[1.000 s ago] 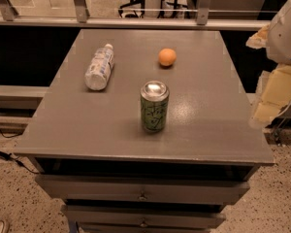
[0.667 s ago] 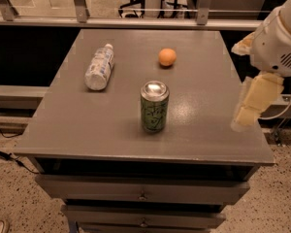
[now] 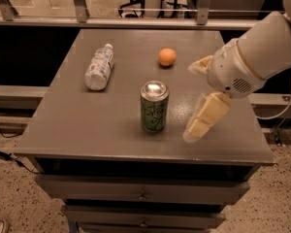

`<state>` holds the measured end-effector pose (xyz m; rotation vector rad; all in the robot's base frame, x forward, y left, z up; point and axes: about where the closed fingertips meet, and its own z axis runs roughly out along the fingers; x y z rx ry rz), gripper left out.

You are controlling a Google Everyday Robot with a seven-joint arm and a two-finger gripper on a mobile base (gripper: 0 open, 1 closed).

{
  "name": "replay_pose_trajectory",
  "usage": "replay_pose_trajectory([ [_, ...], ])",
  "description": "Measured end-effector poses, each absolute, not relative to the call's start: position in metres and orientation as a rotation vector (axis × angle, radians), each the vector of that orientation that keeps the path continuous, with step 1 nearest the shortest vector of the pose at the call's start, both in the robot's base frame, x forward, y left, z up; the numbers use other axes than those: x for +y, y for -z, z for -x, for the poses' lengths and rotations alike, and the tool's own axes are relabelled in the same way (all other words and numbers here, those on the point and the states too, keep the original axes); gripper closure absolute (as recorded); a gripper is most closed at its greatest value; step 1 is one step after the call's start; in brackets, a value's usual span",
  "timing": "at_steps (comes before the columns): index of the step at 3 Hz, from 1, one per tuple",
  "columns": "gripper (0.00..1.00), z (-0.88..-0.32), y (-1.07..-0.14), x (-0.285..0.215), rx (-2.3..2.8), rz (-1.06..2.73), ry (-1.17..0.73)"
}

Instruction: Pick green can

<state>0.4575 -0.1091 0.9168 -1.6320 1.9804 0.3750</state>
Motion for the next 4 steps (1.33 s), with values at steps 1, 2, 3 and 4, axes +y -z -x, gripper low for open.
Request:
replay_pose_trajectory([
  [1,0.00,-0.456,-0.906,-0.060,1.846,1.586,-0.556],
  [2,0.01,-0.462,-0.896,-0.034,1.782,1.538,-0.628],
  [3,0.29,-0.484,-0.888,-0.032,1.776,1.435,-0.630],
  [4,0.52,-0.495,-0.887,-0.040,1.781,1.376,-0.610],
])
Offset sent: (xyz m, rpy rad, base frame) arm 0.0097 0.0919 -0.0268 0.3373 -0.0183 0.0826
